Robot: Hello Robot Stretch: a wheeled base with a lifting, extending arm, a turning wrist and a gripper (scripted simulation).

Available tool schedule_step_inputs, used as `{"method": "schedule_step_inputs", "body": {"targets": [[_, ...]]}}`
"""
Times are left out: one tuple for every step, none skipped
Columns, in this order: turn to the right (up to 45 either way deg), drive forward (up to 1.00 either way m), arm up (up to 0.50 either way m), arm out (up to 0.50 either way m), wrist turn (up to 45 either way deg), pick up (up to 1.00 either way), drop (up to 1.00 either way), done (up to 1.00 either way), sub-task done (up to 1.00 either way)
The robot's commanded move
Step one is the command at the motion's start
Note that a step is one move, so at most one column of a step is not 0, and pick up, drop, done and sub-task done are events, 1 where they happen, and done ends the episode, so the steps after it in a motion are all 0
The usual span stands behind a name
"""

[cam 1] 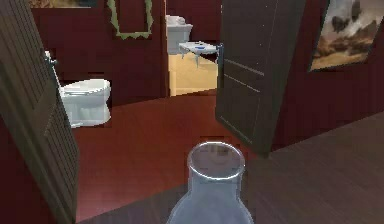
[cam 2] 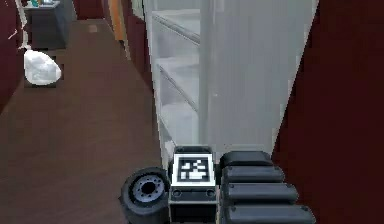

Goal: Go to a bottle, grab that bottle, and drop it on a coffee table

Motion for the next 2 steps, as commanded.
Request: {"method": "schedule_step_inputs", "body": {"targets": [[0.0, 1.0, 0.0, 0.0, 0.0, 0.0, 0.0, 0.0, 0.0], [0.0, 1.0, 0.0, 0.0, 0.0, 0.0, 0.0, 0.0, 0.0]]}}
